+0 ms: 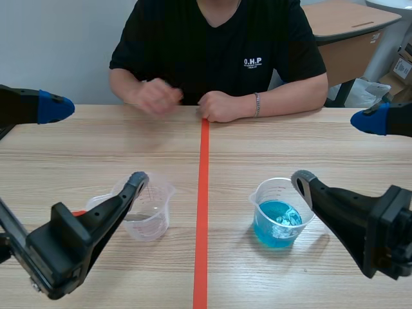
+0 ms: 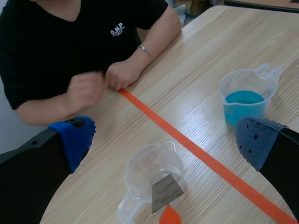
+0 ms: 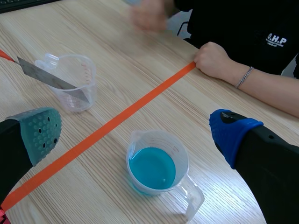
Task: Do the redox reaction experiment.
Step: 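Return to the home posture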
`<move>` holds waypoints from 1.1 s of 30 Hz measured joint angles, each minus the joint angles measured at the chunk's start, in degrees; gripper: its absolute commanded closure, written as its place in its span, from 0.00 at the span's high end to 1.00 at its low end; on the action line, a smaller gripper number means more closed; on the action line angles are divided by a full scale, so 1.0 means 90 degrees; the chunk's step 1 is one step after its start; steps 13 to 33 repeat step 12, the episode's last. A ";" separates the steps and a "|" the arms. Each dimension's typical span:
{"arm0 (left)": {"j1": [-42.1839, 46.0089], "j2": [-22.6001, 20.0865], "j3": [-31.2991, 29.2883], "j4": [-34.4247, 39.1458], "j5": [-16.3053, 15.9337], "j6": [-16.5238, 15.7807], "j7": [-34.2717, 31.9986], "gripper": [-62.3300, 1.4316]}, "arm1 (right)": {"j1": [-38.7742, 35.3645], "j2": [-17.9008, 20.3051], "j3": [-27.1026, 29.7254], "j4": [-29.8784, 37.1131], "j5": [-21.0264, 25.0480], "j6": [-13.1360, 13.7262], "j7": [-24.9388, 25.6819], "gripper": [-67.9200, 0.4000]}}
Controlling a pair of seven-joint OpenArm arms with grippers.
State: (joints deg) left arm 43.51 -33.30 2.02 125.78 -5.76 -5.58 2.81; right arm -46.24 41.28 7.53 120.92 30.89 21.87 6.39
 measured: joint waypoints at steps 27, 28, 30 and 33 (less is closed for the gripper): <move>0.0000 -0.0041 0.0000 0.0000 -0.0041 0.0000 -0.0002 1.00 | 0.0000 0.0000 0.0000 0.0000 0.0000 0.0000 0.0002 1.00; 0.0000 -0.0041 0.0000 0.0000 -0.0041 0.0000 -0.0002 1.00 | 0.0000 0.0000 0.0000 0.0000 0.0000 0.0000 0.0002 1.00; 0.0000 -0.0041 0.0000 0.0000 -0.0041 0.0000 -0.0002 1.00 | 0.0000 0.0000 0.0000 0.0000 0.0000 0.0000 0.0002 1.00; 0.0000 -0.0041 0.0000 0.0000 -0.0041 0.0000 -0.0002 1.00 | 0.0000 0.0000 0.0000 0.0000 0.0000 0.0000 0.0002 1.00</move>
